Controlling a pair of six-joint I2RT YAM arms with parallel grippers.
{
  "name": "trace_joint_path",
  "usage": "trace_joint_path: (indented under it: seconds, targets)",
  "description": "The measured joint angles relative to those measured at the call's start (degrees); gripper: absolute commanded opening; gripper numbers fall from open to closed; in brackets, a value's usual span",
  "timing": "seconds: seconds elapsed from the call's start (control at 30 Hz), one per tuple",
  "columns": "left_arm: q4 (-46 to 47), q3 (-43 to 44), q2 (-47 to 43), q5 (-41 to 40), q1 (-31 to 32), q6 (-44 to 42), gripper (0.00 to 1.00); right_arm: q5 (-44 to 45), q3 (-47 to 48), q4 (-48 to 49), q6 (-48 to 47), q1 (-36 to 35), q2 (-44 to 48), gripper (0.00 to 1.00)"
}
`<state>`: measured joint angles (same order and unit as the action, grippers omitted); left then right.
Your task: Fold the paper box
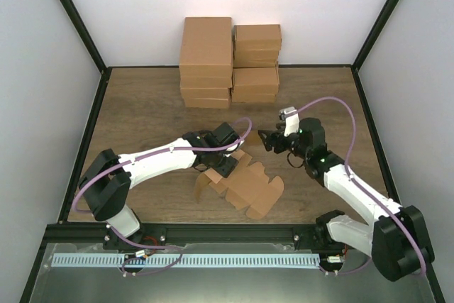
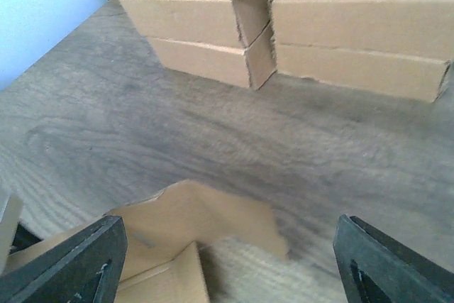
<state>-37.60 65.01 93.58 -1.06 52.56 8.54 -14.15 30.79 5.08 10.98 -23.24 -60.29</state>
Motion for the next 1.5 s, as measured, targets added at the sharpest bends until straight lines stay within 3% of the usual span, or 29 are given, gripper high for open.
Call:
trace_joint_path:
  seconds: [0.17, 0.3, 0.6, 0.63, 0.7, 0.9, 1.1, 1.27, 1.5]
  targets:
    - [-0.7, 0.0, 0.0, 0.0, 0.0, -0.3, 0.61, -4.2, 3.9, -0.5, -4.7, 3.5, -4.2, 0.84]
    - [-0.9, 0.0, -0.4, -0.1, 0.0, -0.9, 0.62, -7.3, 4.1, 0.0, -8.2, 3.5, -7.0, 0.7]
    - [-2.3, -0.6, -2.5, -2.0, 0.0, -2.0, 0.62, -10.5, 7.8, -2.0, -14.3, 2.1, -15.2, 0.75]
    - [-2.4, -1.0, -2.8, -2.3, 0.0, -2.0, 0.62, -10.6, 7.9, -1.9, -14.7, 2.1, -15.2, 0.82]
    - [-2.8, -1.5, -3.4, -2.7, 0.0, -2.0, 0.62, -11.4, 8.5, -3.1, -15.1, 1.9, -15.3, 0.86]
    - [-3.2, -2.9, -4.6, -3.2, 0.0, -1.8, 0.62, -2.5, 21.4, -14.0, -21.2, -5.0, -20.4, 0.92]
    - [-3.1, -3.7, -4.6, -3.4, 0.0, -1.4, 0.61, 1.2, 22.6, -18.2, -30.3, -6.1, -19.2, 0.83]
    - [-2.7, -4.5, -5.1, -3.4, 0.0, -1.2, 0.61, -1.4, 24.9, -23.6, -35.9, -4.0, -21.7, 0.71]
    - [-2.0, -4.8, -6.0, -3.5, 0.0, -1.2, 0.61, -5.8, 32.1, -29.9, -41.9, -2.0, -30.6, 0.68]
